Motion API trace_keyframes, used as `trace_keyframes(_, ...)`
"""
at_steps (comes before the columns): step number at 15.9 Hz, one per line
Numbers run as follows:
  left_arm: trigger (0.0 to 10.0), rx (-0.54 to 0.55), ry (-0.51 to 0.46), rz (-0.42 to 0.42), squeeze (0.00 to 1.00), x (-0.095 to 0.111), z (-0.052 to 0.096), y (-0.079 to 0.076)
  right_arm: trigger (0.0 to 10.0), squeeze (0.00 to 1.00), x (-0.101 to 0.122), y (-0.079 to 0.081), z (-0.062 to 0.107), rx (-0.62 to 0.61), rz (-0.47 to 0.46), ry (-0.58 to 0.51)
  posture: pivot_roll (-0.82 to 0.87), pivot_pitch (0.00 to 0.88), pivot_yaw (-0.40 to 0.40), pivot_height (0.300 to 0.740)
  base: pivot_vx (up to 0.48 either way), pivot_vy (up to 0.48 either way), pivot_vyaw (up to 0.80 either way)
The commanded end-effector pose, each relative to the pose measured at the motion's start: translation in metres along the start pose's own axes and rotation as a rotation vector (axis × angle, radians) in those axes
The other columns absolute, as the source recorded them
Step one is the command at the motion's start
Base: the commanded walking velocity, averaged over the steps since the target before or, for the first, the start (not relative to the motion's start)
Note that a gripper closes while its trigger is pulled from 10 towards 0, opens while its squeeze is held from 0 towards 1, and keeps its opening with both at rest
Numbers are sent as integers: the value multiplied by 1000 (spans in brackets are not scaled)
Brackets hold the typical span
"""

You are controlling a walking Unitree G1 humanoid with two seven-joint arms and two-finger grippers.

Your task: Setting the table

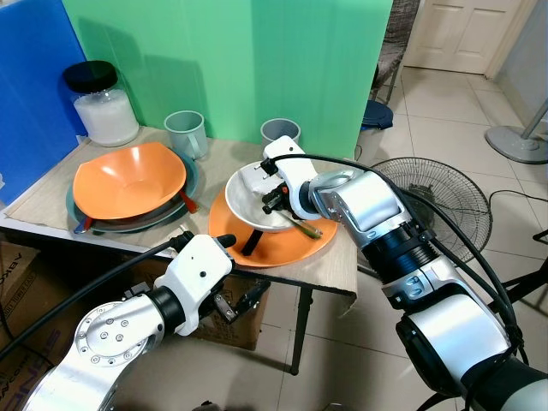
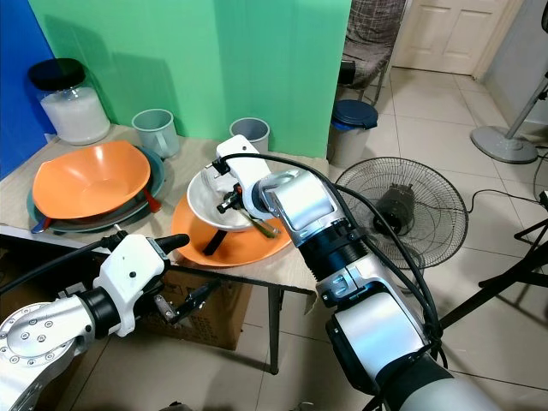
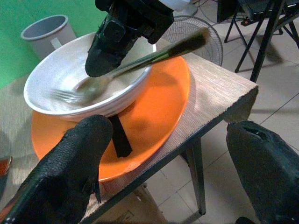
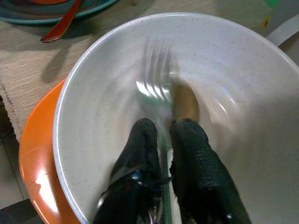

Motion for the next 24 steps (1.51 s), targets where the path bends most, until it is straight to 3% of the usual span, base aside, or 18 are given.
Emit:
trace_keyframes(1, 10000, 6, 11, -6, 0, -3, 0, 1, 10000, 1000, 7, 0, 3, -11, 12, -24, -65, 0, 1, 740, 0, 0, 0)
trace_keyframes(3, 10000, 4, 13, -8, 0, -4, 1, 0, 10000, 984, 8, -1, 2, -18, 24, -28, -65, 0, 2, 740, 0, 0, 0)
trace_keyframes(4, 10000, 3, 13, -8, 0, -4, 1, 0, 10000, 737, 8, -1, 2, -21, 26, -30, -65, 0, 0, 740, 0, 0, 0)
trace_keyframes(5, 10000, 3, 13, -9, 0, -4, 1, 0, 10000, 0, 9, -1, 3, -20, 28, -31, -65, 0, 0, 740, 0, 0, 0)
trace_keyframes(8, 10000, 0, 12, -12, 0, -4, 0, 0, 10000, 24, 12, -1, 5, -25, -2, -20, -70, 0, 2, 740, 0, 0, 0)
trace_keyframes(9, 10000, -3, 11, -14, 0, -4, -1, 0, 10000, 1000, 12, -5, 6, -51, -15, 3, -73, 0, 1, 740, 0, 0, 0)
trace_keyframes(11, 10000, -4, 10, -15, 0, -4, -2, -1, 10000, 996, 7, -9, 6, -84, -12, 45, -75, 0, 0, 740, 0, 0, 0)
trace_keyframes(12, 10000, -5, 9, -15, 0, -4, -2, -1, 10000, 667, 3, -9, 6, -84, -27, 72, -76, 0, 0, 740, 0, 0, 0)
trace_keyframes(13, 10000, -7, 9, -16, 0, -4, -2, -2, 10000, 0, 0, -9, 5, -91, -37, 92, -75, 0, -1, 740, 0, 0, 0)
trace_keyframes(15, 10000, -7, 8, -18, 0, -4, -2, -2, 10000, 0, -4, -9, 3, -99, -51, 116, -75, 0, -1, 740, 0, 0, 0)
trace_keyframes(17, 10000, -9, 7, -18, 0, -4, -2, -2, 8824, 0, -8, -11, 2, -113, -63, 134, -76, 0, -2, 740, 0, 0, 0)
trace_keyframes(19, 10000, -11, 6, -17, 0, -3, -2, -2, 3765, 0, -10, -12, 0, -116, -74, 143, -76, 0, -3, 740, 0, 0, 0)
trace_keyframes(21, 10000, -9, 5, -16, 0, -4, -2, -2, 1765, 0, -11, -11, 0, -116, -76, 145, -76, 0, -3, 740, 0, 0, 0)
trace_keyframes(24, 10000, -2, -1, -19, 0, -2, -1, -1, 1765, 0, -5, -10, 0, -110, -74, 128, -70, 0, -4, 740, 0, 0, 0)
Point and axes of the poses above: a point about 5 cm out from each wrist's last joint towards the gripper, its own z axis pointing back from the gripper into the wrist, its own x axis along the axis of the wrist's last joint, y = z × x, the point moved 6 cm from there along -z, pointing out of the wrist towards the gripper, and after that the axes turned 7 degrees about -z, right-handed, at the moved point
